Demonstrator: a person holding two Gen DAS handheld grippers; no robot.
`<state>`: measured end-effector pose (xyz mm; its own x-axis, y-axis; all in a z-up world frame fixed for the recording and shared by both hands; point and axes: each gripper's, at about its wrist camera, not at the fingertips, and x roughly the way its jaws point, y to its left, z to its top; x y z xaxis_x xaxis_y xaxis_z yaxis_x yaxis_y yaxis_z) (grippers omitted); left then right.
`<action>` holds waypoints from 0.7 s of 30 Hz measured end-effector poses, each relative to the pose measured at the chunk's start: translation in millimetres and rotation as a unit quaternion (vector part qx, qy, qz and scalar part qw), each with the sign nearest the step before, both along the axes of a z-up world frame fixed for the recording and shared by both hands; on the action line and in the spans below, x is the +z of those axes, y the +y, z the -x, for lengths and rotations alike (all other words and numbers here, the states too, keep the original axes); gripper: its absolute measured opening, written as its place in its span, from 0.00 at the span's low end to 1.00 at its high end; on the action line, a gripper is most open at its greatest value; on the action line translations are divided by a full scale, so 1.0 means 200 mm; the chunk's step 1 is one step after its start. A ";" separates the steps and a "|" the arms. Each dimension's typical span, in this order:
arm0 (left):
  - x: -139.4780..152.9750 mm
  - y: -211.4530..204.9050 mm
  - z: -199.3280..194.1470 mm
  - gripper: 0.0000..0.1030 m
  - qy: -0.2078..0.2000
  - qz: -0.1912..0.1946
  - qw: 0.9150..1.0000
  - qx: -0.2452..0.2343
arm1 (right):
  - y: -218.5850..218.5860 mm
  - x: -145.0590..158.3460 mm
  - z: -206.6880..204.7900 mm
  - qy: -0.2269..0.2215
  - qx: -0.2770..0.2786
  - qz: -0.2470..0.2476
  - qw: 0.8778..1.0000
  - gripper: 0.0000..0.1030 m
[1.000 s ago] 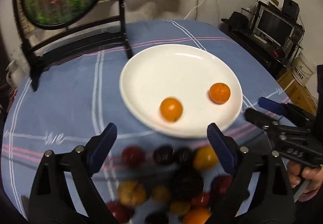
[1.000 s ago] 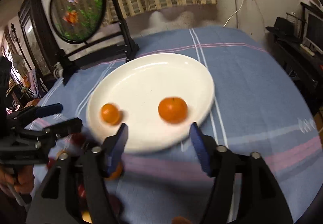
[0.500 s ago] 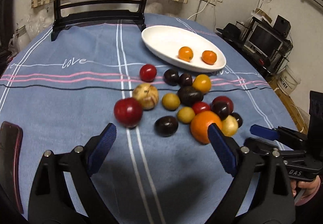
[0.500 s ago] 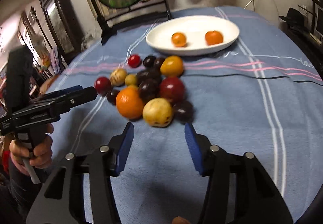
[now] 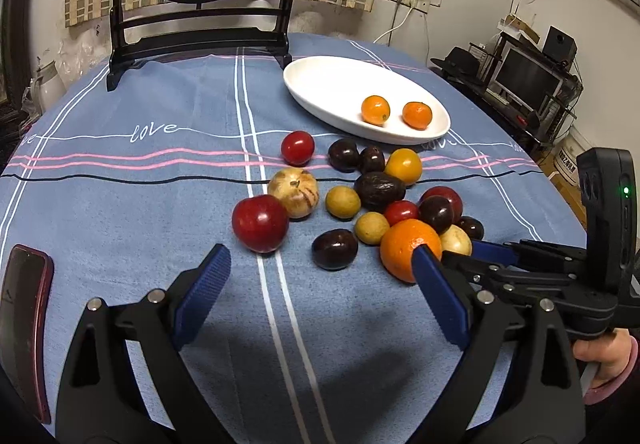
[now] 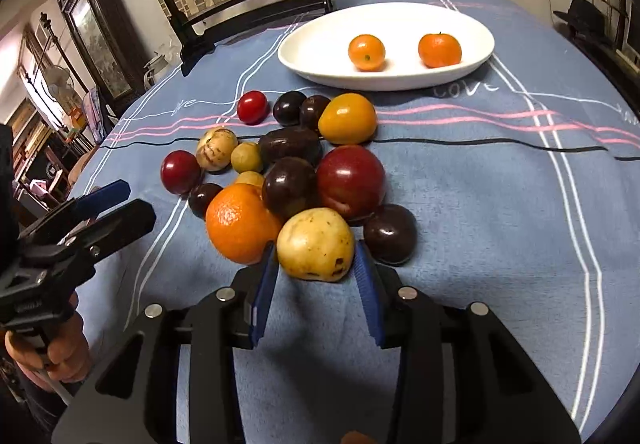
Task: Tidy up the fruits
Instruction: 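Grasp the pale yellow round fruit with the right tool while the left grasps a large orange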
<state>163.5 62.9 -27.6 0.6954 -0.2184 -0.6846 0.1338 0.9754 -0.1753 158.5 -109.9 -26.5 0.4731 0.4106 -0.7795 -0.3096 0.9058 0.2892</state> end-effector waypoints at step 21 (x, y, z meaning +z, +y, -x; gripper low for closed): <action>-0.09 -0.41 -0.08 0.48 0.004 -0.079 0.987 -0.140 | -0.37 -0.01 0.09 0.008 -0.027 -0.181 0.983 0.37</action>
